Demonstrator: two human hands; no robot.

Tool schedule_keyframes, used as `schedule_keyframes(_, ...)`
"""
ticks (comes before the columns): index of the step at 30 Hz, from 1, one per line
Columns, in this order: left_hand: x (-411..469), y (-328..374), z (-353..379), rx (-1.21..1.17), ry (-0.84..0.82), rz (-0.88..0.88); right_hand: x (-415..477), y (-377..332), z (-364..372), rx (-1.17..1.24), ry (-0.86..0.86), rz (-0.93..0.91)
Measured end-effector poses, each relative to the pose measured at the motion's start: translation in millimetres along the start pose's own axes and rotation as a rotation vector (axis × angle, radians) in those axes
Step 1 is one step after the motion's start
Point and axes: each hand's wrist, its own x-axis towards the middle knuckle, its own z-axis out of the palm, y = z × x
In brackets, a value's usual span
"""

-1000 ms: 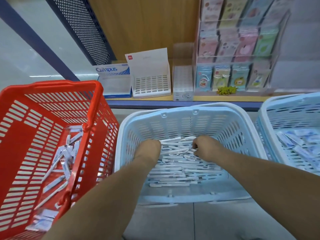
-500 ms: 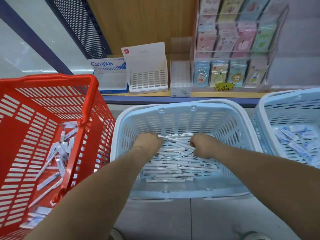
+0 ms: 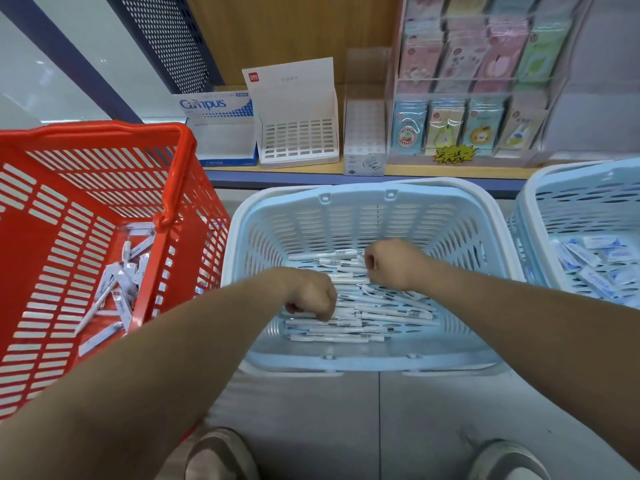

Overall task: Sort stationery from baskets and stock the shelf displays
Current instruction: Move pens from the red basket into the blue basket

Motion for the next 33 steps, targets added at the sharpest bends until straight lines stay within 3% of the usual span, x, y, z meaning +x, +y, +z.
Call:
schedule_keyframes(3,-2,1,13,0.51,-0.025,0.05,-2,-18,2,0.475,-0.36,0.073)
schedule_keyframes(5,-1,2,16,0.684,0.027,0.046,-7,-26,7,0.561,-0.585,0.101)
schedule_keyframes(7,-1,1,15,0.735,0.087,0.047,-9,-30,14,0.542,-0.701,0.108)
schedule_keyframes(9,-1,-2,16,0.712,0.157,0.039,-8,-30,16,0.502,-0.665,0.109)
schedule_keyframes(15,2,-5,11,0.578,0.454,-0.065,-2,-23,3,0.241,-0.293,-0.022)
schedule_keyframes(19,-1,-4,7,0.387,0.44,-0.013,-4,-19,13,0.163,-0.088,-0.057)
schedule_keyframes(21,-2,-5,9,0.41,0.304,0.05,-5,-18,16,0.143,-0.078,-0.091)
schedule_keyframes(24,-4,-2,18,0.64,0.184,0.058,-7,-18,22,0.059,-0.097,-0.161)
schedule_keyframes(33,-5,1,15,0.871,0.291,-0.04,-13,-22,33,-0.227,-0.182,-0.223)
